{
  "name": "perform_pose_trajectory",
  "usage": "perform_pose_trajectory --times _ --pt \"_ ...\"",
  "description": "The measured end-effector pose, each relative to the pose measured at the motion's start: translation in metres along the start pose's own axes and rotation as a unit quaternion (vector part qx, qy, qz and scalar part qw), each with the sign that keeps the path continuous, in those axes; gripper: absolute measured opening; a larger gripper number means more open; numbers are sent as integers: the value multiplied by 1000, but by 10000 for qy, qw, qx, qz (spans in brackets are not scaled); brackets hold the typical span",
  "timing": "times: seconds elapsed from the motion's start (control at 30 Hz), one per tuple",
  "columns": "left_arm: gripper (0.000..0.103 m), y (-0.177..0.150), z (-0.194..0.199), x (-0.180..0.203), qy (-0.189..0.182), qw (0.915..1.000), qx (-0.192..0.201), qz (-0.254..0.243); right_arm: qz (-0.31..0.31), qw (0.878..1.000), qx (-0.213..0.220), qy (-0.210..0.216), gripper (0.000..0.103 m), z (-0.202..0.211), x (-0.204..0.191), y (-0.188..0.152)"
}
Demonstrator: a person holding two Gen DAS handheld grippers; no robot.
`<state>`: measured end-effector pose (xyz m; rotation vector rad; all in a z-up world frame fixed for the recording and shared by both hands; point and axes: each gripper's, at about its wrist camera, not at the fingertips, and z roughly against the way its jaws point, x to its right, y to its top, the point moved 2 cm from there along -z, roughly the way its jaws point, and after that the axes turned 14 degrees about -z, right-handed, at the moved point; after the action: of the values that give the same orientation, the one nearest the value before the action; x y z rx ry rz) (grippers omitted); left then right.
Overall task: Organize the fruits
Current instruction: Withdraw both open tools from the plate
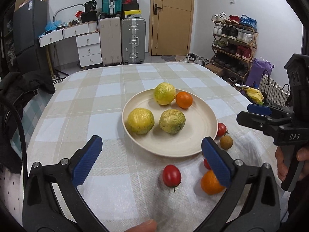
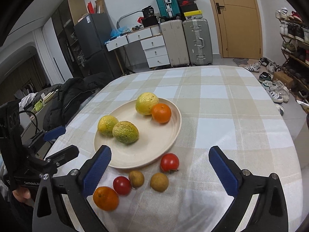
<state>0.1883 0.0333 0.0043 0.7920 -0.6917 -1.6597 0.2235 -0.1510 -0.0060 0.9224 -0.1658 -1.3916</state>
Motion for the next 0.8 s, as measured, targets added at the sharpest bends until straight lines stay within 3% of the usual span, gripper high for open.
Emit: perform_pose_trajectory --times 0.47,0.8 --pt "103 -23 10 0 150 9998 -101 -24 171 9997 -142 -34 103 16 -1 -17" --pt "103 -27 0 2 106 9996 -244 -80 574 9971 -349 -358 103 5 -5 -30"
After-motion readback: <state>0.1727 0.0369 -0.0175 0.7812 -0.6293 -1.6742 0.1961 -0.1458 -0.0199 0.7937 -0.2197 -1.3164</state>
